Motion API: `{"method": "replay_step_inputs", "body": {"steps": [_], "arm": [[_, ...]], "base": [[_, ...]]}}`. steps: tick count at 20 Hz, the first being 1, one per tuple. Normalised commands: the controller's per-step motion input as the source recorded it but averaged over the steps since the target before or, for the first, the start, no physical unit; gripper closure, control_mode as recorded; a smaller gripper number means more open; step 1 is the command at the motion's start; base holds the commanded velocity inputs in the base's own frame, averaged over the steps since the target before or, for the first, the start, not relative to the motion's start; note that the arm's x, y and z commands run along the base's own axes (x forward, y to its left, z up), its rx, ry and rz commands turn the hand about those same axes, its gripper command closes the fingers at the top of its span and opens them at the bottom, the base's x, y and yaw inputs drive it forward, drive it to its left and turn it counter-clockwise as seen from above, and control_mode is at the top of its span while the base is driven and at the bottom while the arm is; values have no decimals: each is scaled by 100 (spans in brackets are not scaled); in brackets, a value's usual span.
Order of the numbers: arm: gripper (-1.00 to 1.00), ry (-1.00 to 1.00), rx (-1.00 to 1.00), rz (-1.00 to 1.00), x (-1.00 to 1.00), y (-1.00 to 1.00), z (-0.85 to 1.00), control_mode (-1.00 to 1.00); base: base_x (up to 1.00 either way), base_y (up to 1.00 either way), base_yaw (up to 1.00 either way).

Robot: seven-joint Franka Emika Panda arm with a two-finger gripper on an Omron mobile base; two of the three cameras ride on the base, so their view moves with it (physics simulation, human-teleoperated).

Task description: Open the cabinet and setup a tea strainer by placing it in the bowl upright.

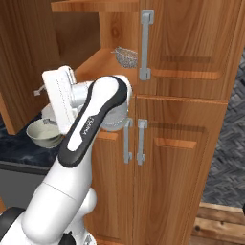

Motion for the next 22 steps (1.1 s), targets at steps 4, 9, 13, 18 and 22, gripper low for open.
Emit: {"method": "replay_step_inputs", "body": {"steps": [4,9,13,18,22], "arm": [[-100,-13,-29,-5,19,-47,-37,-100],[-100,-27,-29,0,0,-31,-17,-100],[-100,-18,-24,0,-16,-37,-2,-100],[-100,-13,-23,-3,-45,-36,-2,-100],[-100,-15,-35,-4,-53,-16,-11,-100]], "base": [[0,0,0],[0,0,0],[0,0,0],[0,0,0],[0,0,0]]}}
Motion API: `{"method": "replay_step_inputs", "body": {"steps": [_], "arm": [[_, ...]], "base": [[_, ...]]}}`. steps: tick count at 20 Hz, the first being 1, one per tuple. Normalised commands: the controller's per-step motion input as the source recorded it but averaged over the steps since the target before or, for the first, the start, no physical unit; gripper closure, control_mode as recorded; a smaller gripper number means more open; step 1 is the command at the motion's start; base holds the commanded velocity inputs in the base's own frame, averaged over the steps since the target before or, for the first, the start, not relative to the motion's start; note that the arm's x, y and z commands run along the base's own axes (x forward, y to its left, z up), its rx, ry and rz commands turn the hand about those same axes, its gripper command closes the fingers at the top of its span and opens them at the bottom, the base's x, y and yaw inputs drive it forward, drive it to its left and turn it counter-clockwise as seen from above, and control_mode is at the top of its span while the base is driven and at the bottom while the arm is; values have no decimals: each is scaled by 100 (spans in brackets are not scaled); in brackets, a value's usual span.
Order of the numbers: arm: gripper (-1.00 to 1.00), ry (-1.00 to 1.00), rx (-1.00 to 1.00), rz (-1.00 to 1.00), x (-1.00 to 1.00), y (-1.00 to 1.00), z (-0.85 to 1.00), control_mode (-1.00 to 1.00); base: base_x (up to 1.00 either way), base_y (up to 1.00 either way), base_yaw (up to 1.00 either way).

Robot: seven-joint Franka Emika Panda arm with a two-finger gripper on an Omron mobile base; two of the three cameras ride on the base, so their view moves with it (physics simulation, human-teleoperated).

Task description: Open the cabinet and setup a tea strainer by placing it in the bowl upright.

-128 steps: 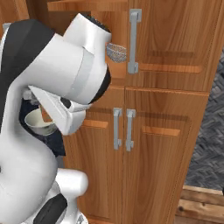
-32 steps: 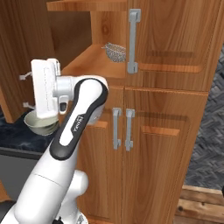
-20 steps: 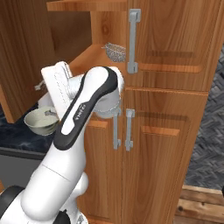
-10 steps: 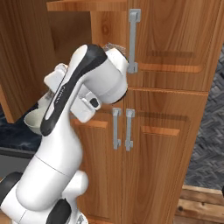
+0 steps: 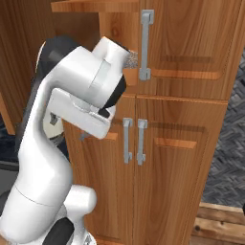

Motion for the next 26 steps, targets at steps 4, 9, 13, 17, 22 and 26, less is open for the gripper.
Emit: {"method": "replay_step_inputs", "body": {"steps": [4,9,13,17,22,26], "arm": [[-100,-14,-39,-7,-48,0,-14,-100],[-100,-9,-31,-10,1,-21,-8,-100],[-100,-14,-19,-7,31,-44,0,-100],[-100,-8,-12,-7,-14,-2,0,-100],[-100,0,-1,-2,-9,0,0,-100],[-100,0,0,0,0,0,0,-100]], "base": [[0,0,0],[0,0,0],[0,0,0],[0,0,0],[0,0,0],[0,0,0]]}}
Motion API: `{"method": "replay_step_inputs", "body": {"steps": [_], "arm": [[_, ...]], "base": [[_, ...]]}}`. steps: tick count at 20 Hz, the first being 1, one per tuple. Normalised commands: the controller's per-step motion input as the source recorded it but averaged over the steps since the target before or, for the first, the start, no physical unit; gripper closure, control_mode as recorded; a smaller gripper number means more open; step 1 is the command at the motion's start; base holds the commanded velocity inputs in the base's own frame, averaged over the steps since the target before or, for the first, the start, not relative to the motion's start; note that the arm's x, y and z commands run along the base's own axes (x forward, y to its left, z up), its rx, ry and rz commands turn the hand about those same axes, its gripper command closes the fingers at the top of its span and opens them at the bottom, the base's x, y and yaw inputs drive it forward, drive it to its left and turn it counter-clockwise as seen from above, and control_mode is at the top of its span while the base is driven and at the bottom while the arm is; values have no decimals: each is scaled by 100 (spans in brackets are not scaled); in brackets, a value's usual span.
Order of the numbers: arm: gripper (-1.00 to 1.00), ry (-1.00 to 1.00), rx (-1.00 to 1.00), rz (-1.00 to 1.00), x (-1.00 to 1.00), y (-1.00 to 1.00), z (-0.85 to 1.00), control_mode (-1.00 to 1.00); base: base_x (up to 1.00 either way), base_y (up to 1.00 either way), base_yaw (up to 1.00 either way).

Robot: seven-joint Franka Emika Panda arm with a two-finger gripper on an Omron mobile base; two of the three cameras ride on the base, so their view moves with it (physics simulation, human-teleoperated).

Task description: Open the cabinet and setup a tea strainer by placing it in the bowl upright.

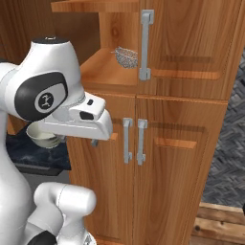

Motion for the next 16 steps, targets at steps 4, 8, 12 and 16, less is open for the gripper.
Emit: {"method": "replay_step_inputs", "body": {"steps": [4,8,12,16], "arm": [[-100,0,0,0,0,0,0,-100],[-100,0,0,0,1,0,0,-100],[-100,0,0,0,1,0,0,100],[-100,0,0,0,0,0,0,100]], "base": [[0,0,0],[0,0,0],[9,-28,9],[0,-59,17]]}}
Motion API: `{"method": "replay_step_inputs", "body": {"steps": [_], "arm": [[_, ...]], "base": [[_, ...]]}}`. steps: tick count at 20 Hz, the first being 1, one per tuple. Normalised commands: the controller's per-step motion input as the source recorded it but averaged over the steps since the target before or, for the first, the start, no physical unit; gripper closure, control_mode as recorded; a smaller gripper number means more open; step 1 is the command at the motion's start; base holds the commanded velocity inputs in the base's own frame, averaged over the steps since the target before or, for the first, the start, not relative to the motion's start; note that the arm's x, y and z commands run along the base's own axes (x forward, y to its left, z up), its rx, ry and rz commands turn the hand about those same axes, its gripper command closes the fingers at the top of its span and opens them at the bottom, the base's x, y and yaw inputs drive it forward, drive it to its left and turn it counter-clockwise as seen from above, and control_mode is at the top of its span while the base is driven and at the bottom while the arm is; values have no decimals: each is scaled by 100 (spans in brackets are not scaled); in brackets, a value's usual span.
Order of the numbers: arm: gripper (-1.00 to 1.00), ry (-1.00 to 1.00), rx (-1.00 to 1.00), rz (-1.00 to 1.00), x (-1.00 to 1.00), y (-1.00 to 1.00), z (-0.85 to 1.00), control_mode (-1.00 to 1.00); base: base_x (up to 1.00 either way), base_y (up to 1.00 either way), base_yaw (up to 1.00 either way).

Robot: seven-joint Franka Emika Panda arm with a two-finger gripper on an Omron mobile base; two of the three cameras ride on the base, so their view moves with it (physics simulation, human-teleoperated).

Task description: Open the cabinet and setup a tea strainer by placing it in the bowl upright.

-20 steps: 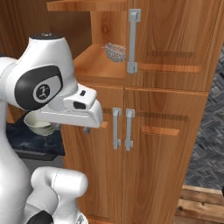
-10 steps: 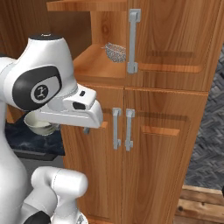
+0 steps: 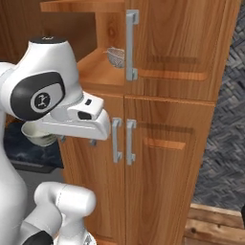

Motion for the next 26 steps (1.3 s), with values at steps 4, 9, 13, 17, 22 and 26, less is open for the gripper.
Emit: {"method": "replay_step_inputs", "body": {"steps": [4,9,13,17,22,26], "arm": [[-100,0,0,0,0,0,0,100],[-100,0,0,0,0,0,0,100],[-100,0,0,0,0,0,0,100],[-100,0,0,0,0,0,0,100],[-100,0,0,0,0,0,0,100],[-100,0,0,0,0,0,0,100]], "base": [[0,-76,19],[7,-48,13],[31,2,2],[20,35,-2],[13,40,-2],[26,21,-1]]}}
